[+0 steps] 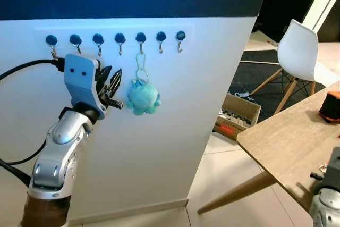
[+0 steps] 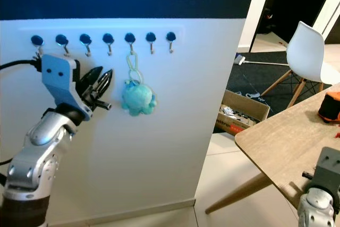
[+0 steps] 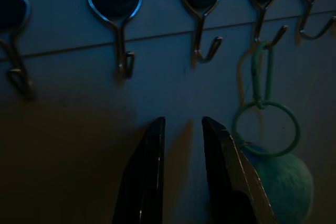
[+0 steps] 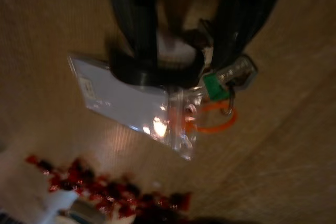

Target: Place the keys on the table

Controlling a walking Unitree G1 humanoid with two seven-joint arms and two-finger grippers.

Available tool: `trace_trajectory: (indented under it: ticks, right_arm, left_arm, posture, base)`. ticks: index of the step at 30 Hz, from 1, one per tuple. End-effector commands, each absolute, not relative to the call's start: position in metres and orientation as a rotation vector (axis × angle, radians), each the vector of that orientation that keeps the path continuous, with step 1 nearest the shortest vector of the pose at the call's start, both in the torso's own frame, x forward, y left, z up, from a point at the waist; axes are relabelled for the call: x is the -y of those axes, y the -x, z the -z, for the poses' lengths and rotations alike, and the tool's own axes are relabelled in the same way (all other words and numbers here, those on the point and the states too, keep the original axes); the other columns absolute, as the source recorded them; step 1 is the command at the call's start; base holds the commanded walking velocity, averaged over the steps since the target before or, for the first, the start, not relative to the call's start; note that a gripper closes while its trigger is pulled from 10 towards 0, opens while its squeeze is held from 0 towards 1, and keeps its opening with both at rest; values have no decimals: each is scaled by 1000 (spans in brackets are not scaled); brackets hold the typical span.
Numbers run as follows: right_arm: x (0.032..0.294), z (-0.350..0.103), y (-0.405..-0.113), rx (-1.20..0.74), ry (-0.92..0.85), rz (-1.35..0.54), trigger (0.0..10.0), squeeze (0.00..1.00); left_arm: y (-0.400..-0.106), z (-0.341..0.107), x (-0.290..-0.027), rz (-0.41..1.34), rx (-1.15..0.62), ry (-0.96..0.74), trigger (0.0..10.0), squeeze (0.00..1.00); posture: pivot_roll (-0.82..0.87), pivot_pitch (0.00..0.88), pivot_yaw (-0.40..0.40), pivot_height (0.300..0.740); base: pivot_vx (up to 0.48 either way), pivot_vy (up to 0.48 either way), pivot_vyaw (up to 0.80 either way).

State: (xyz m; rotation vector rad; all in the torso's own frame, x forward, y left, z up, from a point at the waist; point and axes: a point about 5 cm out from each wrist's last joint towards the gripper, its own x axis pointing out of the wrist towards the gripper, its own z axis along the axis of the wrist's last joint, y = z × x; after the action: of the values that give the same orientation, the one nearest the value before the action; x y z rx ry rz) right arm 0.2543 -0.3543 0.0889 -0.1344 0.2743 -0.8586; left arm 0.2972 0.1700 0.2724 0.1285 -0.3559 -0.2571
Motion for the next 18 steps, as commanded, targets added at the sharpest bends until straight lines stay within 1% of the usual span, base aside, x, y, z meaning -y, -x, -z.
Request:
trace_trajectory:
  ticks: [1,3,5,6,8,9,10,13,14,15,17,18]
  right_arm:
    - [355,-83,-252,-292,135,867,10000,1000]
    - [359,-94,-254,-219,147,899,10000,1000]
    - [359,-97,-255,-199,151,907,10000,1000]
    - [360,-101,-255,-163,157,914,10000,86]
    - [360,-105,-256,-139,160,918,10000,86]
    - [359,-110,-257,-98,157,920,10000,0]
    - [358,-119,-259,-35,157,914,10000,0]
    - [355,-127,-261,22,152,897,10000,0]
    - [347,-146,-269,142,148,828,10000,0]
    - [347,-146,-269,142,148,828,10000,0]
    - [335,-160,-277,228,155,742,10000,0]
    - [335,-160,-277,228,155,742,10000,0]
  left_arm:
    - [-297,-269,-172,240,354,-138,10000,0]
    - [-297,-269,-172,238,355,-137,10000,0]
    - [-297,-269,-172,237,355,-137,10000,0]
    - [-297,-269,-172,237,355,-136,10000,0]
    - [-297,-269,-172,237,356,-136,10000,0]
    - [-297,-269,-171,239,355,-134,10000,0]
    - [-297,-269,-171,239,356,-133,10000,0]
    - [-298,-269,-170,241,356,-131,10000,0]
    - [-298,-269,-170,242,357,-130,10000,0]
    - [-298,-269,-170,242,357,-130,10000,0]
    - [-299,-269,-169,243,358,-132,10000,0]
    - [-299,-269,-169,243,358,-132,10000,0]
  posture:
    - [104,116,-22,740]
    - [104,115,-23,740]
    - [102,115,-22,740]
    - [102,115,-22,740]
    - [102,115,-22,740]
    - [99,113,-20,740]
    - [99,113,-20,740]
    - [98,114,-18,740]
    - [98,114,-18,740]
    - [98,114,-18,740]
    - [95,114,-14,740]
    - [95,114,-14,740]
  base:
    - [0,0,0]
    - [0,0,0]
    - [0,0,0]
    - [0,0,0]
    - [0,0,0]
    - [0,0,0]
    - [0,0,0]
    - [0,0,0]
    - [0,0,0]
    - [0,0,0]
    - [0,0,0]
    - [0,0,0]
